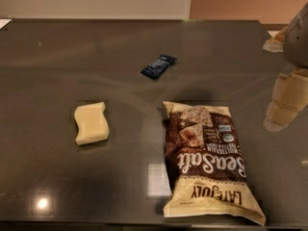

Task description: Move brown chip bag near rxbar blueberry

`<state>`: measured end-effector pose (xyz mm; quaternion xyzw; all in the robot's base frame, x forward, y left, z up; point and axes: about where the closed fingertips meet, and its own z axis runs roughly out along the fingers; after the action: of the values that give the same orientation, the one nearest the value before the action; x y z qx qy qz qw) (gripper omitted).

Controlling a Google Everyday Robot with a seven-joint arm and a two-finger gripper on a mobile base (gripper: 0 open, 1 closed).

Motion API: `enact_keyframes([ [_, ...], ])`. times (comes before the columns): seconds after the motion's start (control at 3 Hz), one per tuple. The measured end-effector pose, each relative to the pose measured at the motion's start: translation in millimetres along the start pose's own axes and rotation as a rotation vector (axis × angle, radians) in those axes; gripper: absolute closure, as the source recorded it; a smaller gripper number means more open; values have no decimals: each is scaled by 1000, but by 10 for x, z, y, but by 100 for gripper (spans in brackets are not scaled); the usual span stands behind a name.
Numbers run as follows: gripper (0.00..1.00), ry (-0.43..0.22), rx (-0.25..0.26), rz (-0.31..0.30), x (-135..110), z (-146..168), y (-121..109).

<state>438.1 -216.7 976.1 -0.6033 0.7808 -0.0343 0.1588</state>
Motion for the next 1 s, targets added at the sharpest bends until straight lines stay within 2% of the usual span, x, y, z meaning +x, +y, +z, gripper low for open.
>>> enact_keyframes([
  [1.0, 0, -18, -17, -10, -67, 64, -37],
])
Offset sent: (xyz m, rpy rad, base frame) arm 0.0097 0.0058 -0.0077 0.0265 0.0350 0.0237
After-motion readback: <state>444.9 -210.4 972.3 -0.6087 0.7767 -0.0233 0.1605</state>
